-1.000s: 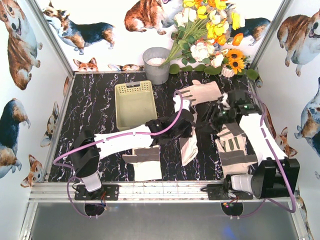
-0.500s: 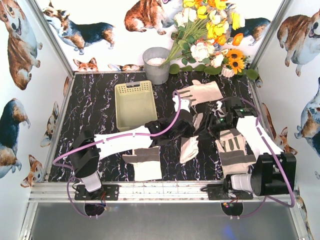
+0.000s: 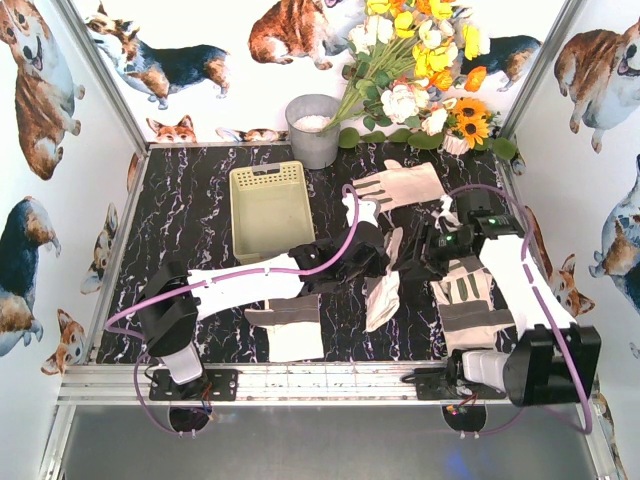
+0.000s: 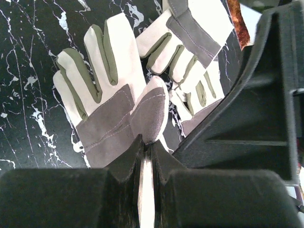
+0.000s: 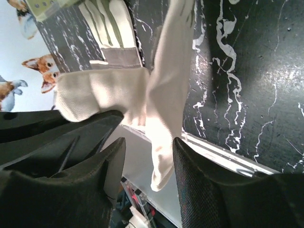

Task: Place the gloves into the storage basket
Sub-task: Pick up the glove from the center of the board.

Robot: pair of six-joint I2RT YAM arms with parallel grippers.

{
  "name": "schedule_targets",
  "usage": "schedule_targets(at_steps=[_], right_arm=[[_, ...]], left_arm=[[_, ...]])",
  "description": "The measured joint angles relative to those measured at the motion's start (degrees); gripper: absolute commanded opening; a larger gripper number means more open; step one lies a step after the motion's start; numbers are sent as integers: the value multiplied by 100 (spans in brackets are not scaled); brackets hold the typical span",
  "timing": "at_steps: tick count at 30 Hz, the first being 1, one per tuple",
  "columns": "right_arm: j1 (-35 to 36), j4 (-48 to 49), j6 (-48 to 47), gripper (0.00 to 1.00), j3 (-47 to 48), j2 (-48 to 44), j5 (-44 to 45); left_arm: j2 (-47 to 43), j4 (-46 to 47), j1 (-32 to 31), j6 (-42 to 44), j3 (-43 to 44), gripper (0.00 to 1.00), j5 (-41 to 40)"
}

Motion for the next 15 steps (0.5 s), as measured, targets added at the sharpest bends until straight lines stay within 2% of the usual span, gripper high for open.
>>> schedule_targets(at_steps=[9,15], right_arm=[[-46,765,590,42,-236,-122,-85],[-162,953,608,42,-243,70,-11]], left_arm=[[0,66,7,59,-11,0,35],[-42,74,2,87,-22,0,48]])
